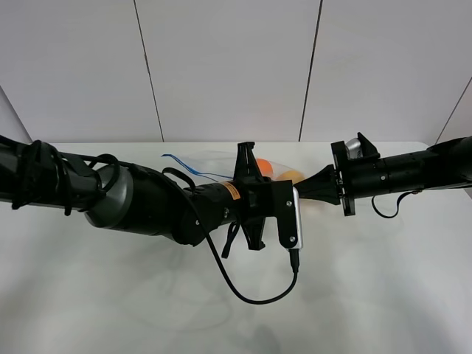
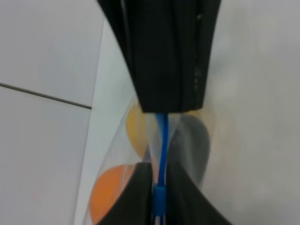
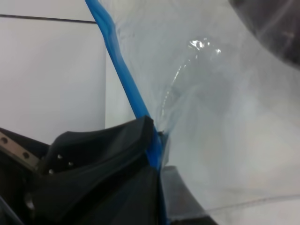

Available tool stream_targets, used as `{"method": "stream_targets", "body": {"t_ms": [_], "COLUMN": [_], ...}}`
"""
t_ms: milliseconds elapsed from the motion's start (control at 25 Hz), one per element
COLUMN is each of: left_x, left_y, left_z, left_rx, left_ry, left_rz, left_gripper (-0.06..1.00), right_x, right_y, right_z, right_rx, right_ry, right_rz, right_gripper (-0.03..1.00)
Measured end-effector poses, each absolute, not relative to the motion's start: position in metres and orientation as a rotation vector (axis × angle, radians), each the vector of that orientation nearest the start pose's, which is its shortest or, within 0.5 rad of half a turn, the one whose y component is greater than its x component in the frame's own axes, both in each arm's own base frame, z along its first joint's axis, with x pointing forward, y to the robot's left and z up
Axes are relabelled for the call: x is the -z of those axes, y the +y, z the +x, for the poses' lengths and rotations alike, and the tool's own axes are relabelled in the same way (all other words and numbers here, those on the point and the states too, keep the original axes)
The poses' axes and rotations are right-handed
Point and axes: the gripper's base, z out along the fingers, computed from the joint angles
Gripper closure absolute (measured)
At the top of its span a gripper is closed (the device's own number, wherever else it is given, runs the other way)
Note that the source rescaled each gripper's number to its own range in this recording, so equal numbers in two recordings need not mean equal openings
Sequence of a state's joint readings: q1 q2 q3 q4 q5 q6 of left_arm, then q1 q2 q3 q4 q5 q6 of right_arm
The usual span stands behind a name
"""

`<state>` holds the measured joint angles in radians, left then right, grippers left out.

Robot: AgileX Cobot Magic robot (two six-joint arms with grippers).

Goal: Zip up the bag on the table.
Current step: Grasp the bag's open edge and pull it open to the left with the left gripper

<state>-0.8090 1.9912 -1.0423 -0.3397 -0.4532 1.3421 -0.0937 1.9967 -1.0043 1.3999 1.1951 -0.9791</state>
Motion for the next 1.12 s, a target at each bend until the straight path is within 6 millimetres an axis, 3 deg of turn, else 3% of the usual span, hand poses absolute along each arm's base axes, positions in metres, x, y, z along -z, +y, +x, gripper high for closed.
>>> {"method": "stream_targets", "body": {"t_ms": [280,1120], "left_x": [-0.141,-0.140], "left_y": [-0.262,-0.170], "left_z": [0.322,0.382], "left_rx": [-0.394,-0.626], "left_ry": [1.311,1.307], "left_rz": [1.533,1.519], "left_gripper": [0.94,0.94], "right_x": [-0.145,-0.144], "right_y": [0.053,0.054], "right_z": [0.341,0.339], "right_rx": [-1.613,-1.613], "right_ry": [2.462,2.491], "right_rz": [0.113,0.081], "right_gripper": [0.97,0.97]}}
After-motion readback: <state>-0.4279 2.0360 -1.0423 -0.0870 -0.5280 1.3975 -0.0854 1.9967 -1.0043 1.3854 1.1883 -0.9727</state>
